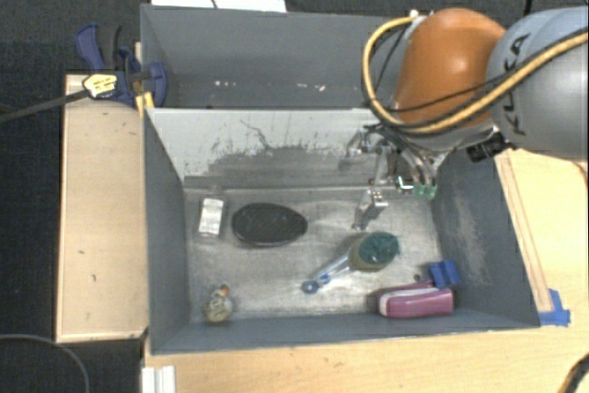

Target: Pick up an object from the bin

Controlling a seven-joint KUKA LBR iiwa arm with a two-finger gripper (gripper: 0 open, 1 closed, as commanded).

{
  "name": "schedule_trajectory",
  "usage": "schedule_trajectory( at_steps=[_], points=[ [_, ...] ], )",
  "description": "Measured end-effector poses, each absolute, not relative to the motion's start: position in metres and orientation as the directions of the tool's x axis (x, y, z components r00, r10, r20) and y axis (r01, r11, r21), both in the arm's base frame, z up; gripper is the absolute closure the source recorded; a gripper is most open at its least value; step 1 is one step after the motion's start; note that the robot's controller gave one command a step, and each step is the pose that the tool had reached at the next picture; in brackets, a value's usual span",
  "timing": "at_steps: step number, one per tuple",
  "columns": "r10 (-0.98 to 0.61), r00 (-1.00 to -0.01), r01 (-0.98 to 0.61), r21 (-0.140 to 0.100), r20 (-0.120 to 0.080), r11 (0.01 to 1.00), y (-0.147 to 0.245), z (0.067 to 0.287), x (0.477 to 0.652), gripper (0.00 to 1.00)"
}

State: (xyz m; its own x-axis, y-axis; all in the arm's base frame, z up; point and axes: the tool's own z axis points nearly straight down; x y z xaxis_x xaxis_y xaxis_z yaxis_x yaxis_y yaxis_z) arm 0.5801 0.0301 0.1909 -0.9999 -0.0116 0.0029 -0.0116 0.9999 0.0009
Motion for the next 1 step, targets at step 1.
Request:
schedule_trajectory(
  at_steps=[1],
  points=[
    [0.010,-1.000,0.010,0.003,-0.010,1.000,0.0418,0.0702,0.5426,0.00]
  ],
)
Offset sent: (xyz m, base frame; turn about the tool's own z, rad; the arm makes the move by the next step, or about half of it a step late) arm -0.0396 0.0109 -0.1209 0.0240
